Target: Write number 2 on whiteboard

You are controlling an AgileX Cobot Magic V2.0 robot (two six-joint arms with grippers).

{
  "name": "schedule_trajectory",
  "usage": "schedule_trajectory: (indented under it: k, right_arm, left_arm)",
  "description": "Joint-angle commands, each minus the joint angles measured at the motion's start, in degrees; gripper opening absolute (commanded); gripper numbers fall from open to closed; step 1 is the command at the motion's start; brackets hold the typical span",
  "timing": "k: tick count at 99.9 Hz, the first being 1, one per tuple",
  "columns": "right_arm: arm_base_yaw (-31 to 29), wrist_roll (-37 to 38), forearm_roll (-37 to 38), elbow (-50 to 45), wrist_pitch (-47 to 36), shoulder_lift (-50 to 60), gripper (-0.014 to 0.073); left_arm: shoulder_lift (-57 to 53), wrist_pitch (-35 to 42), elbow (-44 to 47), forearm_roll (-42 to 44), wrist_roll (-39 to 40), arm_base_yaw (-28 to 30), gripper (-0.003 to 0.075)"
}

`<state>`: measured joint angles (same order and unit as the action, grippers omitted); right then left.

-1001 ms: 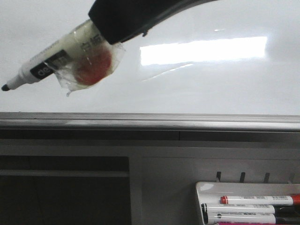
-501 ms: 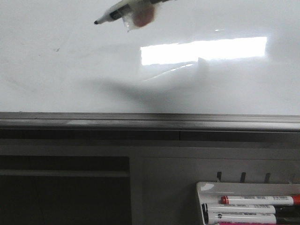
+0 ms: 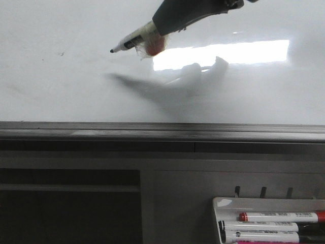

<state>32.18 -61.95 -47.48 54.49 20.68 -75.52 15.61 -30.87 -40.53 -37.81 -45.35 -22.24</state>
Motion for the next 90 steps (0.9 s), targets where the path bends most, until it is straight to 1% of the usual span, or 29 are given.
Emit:
schedule_trajectory:
  k: [1, 28, 46, 64, 73, 80, 90]
  right_arm:
    - [-0.4, 0.2, -1.1, 2.0, -1.9, 0.5, -0.0060]
    - [-1.2, 0.2, -1.1, 2.3, -3.0, -0.8, -0.0060]
    - [-5.0, 1.6, -1.1, 2.6, -2.9, -0.9, -0.0060]
    - [-9.6, 1.6, -1.1, 3.9, -0.3, -0.9, -0.0060]
    - [-11.7, 1.7, -0.9, 4.2, 2.7, -0.6, -0.0060]
    - [-13.2, 4.3, 2.3, 4.2, 5.1, 0.0, -0.0060]
    - [-14.0, 11.4, 11.3, 4.0, 8.1, 1.3, -0.0060]
  left_arm:
    - [0.7, 3.3, -1.3, -1.9, 0.8, 0.1, -0.0020]
    - [0.7, 3.3, -1.3, -2.0, 0.8, 0.1, -0.0020]
    - [0.7, 2.9, -1.3, -2.0, 0.8, 0.1, -0.0020]
    - [0.7, 2.9, -1.3, -2.0, 0.8, 0.1, -0.0020]
    - [0.7, 2.9, -1.3, -2.0, 0.8, 0.1, -0.0020]
    - [0.7, 2.9, -1.3, -2.0, 0.8, 0.1, -0.0020]
    - [0.7, 2.9, -1.3, -2.0, 0.8, 0.1, -0.0020]
